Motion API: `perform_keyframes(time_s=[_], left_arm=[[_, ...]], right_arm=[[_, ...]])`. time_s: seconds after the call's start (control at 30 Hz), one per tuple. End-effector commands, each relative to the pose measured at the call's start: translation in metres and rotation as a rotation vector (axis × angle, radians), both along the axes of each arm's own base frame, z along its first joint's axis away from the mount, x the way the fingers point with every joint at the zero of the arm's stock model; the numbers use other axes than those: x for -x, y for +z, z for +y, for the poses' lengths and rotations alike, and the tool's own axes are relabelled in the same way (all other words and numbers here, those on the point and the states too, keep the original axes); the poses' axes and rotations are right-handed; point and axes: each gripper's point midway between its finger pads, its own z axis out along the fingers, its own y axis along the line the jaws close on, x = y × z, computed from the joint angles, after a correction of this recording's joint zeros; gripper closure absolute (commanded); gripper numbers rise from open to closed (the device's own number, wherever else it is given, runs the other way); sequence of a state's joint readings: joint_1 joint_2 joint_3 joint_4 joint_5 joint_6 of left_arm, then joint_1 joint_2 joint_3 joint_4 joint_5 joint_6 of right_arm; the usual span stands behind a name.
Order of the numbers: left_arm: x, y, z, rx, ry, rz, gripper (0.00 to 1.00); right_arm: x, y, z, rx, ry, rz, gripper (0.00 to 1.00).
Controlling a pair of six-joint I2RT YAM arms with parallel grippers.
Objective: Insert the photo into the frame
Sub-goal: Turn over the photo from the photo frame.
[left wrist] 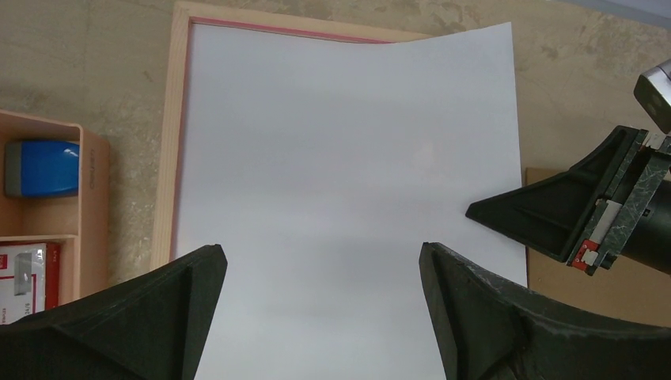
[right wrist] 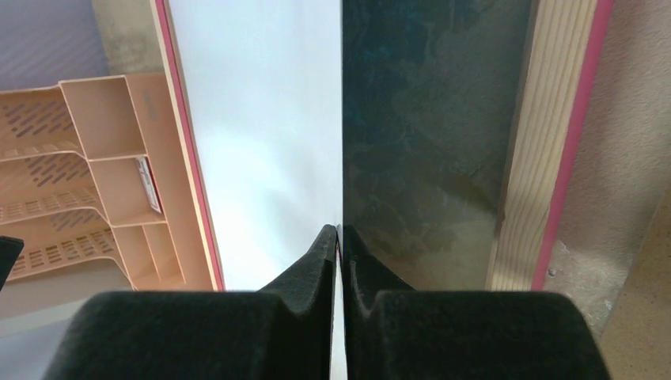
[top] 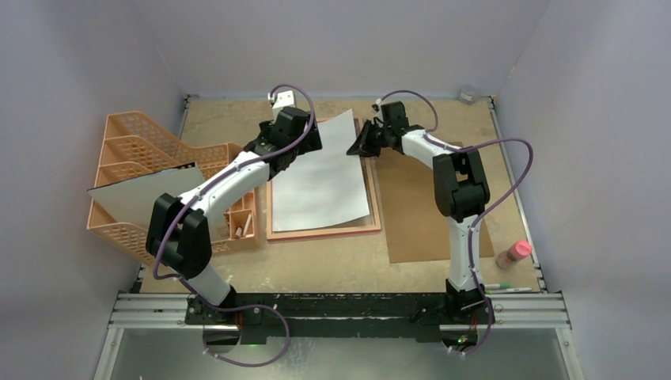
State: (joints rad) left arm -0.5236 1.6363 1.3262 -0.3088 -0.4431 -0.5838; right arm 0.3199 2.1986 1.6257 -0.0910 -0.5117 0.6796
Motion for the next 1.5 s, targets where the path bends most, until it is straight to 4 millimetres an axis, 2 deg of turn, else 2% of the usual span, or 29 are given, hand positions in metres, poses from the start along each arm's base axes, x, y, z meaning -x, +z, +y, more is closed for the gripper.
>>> perform_keyframes(time_s=[0.0, 0.17, 0.27, 0.33, 0.5, 0.6, 0.8, 0.93, 1.03, 1.13, 1.3, 1.47], left_arm=[[-0.001, 0.013, 0.000, 0.036, -0.004, -0.036, 0.02], [-0.002, 0.014, -0.001, 0.033, -0.011, -0.038, 0.02], [-0.002, 0.016, -0.001, 0.030, -0.012, -0.042, 0.02], [-0.002, 0.016, 0.000, 0.028, -0.012, -0.041, 0.02], [-0.001, 0.015, -0.001, 0.030, -0.017, -0.038, 0.02], [-0.001, 0.016, -0.003, 0.033, -0.027, -0.037, 0.02], [0.002, 0.018, -0.011, 0.048, -0.078, -0.035, 0.02], [0.005, 0.019, -0.017, 0.065, -0.117, -0.031, 0.02], [0.010, 0.020, -0.033, 0.105, -0.206, -0.026, 0.02], [0.017, 0.021, -0.053, 0.170, -0.315, -0.020, 0.04], [0.044, 0.017, -0.100, 0.301, -0.510, 0.034, 0.06], [0.080, 0.010, -0.152, 0.374, -0.636, 0.100, 0.07]], right_arm=[[-0.005, 0.007, 0.000, 0.020, -0.002, -0.042, 0.89], [-0.003, 0.007, -0.005, 0.055, -0.008, -0.028, 0.67], [0.002, 0.009, -0.012, 0.097, -0.027, -0.009, 0.52], [0.003, 0.010, -0.020, 0.134, -0.051, 0.001, 0.46], [0.003, 0.015, -0.041, 0.219, -0.109, -0.008, 0.45], [0.001, 0.025, -0.054, 0.246, -0.144, -0.034, 0.45], [-0.007, 0.047, -0.097, 0.375, -0.253, -0.094, 0.44], [-0.001, 0.049, -0.125, 0.487, -0.312, -0.100, 0.43], [0.013, 0.044, -0.147, 0.573, -0.356, -0.072, 0.41], [0.031, 0.033, -0.170, 0.645, -0.407, -0.031, 0.34], [0.070, 0.029, -0.211, 0.710, -0.522, 0.040, 0.21], [0.117, 0.025, -0.238, 0.724, -0.614, 0.098, 0.10]])
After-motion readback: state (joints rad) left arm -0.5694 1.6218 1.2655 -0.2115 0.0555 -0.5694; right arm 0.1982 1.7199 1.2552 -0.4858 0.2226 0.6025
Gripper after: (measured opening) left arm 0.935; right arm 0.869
